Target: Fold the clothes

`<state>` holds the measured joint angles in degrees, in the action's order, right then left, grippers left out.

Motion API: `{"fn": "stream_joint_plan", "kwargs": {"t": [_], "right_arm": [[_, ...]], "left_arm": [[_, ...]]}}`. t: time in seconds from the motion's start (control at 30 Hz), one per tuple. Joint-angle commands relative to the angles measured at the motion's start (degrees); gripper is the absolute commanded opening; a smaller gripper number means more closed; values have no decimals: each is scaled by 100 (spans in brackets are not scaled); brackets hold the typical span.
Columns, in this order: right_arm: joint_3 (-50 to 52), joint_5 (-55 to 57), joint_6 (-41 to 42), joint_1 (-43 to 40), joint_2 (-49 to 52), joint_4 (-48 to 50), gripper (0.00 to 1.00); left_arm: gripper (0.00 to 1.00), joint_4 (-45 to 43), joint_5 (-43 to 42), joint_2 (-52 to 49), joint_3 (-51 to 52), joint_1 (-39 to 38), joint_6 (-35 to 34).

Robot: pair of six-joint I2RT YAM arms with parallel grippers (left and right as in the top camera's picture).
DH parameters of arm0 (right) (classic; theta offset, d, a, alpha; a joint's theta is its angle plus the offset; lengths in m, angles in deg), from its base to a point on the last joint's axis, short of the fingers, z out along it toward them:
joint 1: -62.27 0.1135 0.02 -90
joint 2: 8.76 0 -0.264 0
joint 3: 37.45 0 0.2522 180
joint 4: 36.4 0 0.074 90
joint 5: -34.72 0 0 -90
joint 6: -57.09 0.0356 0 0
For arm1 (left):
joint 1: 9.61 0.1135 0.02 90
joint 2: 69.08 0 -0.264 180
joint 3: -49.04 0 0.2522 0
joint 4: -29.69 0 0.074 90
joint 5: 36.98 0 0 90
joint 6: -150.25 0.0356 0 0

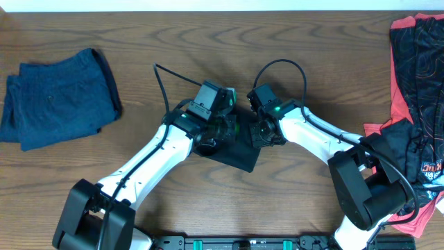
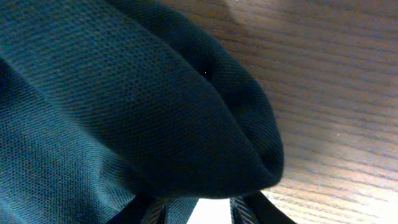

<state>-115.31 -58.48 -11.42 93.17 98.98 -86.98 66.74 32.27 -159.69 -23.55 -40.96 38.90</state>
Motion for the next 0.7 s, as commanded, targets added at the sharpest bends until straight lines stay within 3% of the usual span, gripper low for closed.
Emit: {"fn": "stream_joint_plan", "kwargs": {"t": [0.0, 0.2, 0.33, 0.5, 0.67], "right_arm": [[66, 42, 142, 81, 313, -72, 32], [-321, 605, 295, -328, -195, -505, 35], [-555, 525, 264, -713, -741, -529, 36], [-656, -544, -358, -879, -1320, -442, 39], [-656, -2210, -1005, -673, -1528, -297, 43]], "left_arm": [[22, -9, -330, -4, -142, -173, -44], [22, -4, -1132, 249, -142, -313, -7], [25, 50, -1150, 839, -142, -221, 450], [27, 201, -177, 1937, -142, 389, 520], [38, 577, 739, 2614, -142, 1386, 518]]}}
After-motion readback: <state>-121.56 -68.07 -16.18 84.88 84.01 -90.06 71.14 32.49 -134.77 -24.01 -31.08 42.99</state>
